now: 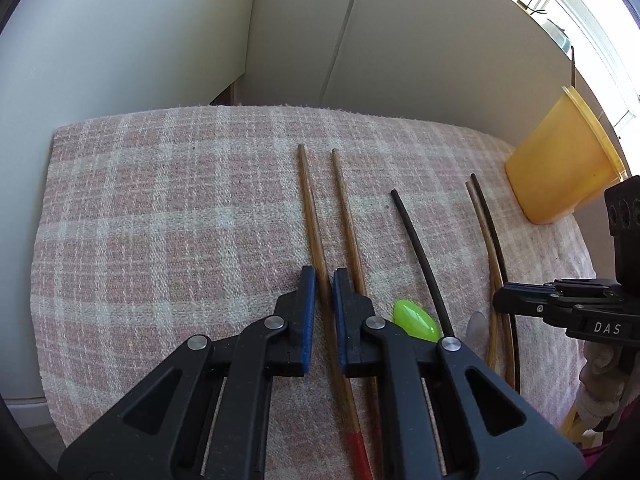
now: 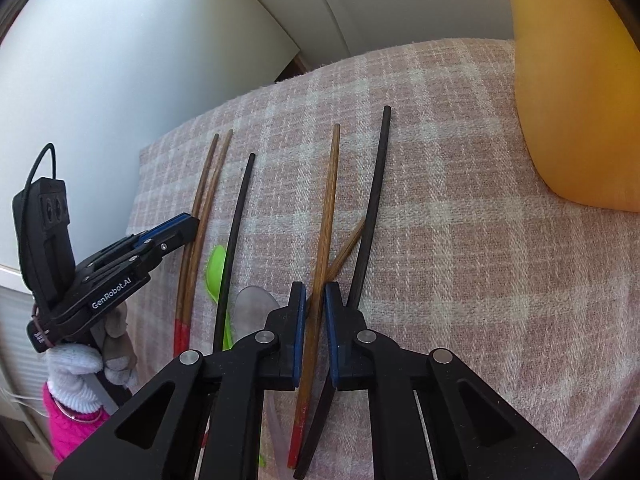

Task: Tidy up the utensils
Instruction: 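Grasp a red-tipped wooden chopstick with the right tool while the left tool grasps a wooden chopstick, then carry both chopsticks up and lower them into the yellow container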

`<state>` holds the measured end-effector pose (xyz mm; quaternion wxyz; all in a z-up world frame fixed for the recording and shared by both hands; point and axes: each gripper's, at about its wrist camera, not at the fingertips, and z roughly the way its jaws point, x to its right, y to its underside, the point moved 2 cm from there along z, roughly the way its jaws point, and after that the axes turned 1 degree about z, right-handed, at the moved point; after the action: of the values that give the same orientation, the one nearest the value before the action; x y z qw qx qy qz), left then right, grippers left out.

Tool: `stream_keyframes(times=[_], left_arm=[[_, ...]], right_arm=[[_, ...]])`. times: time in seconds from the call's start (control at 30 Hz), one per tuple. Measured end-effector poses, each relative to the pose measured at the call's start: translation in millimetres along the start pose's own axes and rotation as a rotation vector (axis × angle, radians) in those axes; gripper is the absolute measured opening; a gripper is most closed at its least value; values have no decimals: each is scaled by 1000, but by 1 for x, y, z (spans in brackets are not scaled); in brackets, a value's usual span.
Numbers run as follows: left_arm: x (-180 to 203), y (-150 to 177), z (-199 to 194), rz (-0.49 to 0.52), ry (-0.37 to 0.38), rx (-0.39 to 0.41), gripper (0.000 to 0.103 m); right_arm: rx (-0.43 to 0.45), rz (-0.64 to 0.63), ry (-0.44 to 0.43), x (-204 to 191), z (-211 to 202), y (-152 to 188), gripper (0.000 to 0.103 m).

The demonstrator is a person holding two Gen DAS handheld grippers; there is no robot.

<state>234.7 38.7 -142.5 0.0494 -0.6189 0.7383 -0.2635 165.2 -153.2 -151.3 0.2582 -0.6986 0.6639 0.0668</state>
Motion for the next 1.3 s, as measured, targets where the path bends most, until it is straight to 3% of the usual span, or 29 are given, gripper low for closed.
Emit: stream_keyframes(times=[0.4,0.73,1.03,1.3], left_arm=[[-26,3,-16,-56,6,56,4],[-46,27,-70,-79,54,137,4],[-6,31,-122,-34,144,259,4],[43,25,-148,19,225,394,4]], right_arm=[[17,-11,-38,7,-17,0,6],[89,-72,-42,6,-54,7,6],[184,-196,-25,4,-99,16,5],[311,-228,-13,15,-147,21,5]])
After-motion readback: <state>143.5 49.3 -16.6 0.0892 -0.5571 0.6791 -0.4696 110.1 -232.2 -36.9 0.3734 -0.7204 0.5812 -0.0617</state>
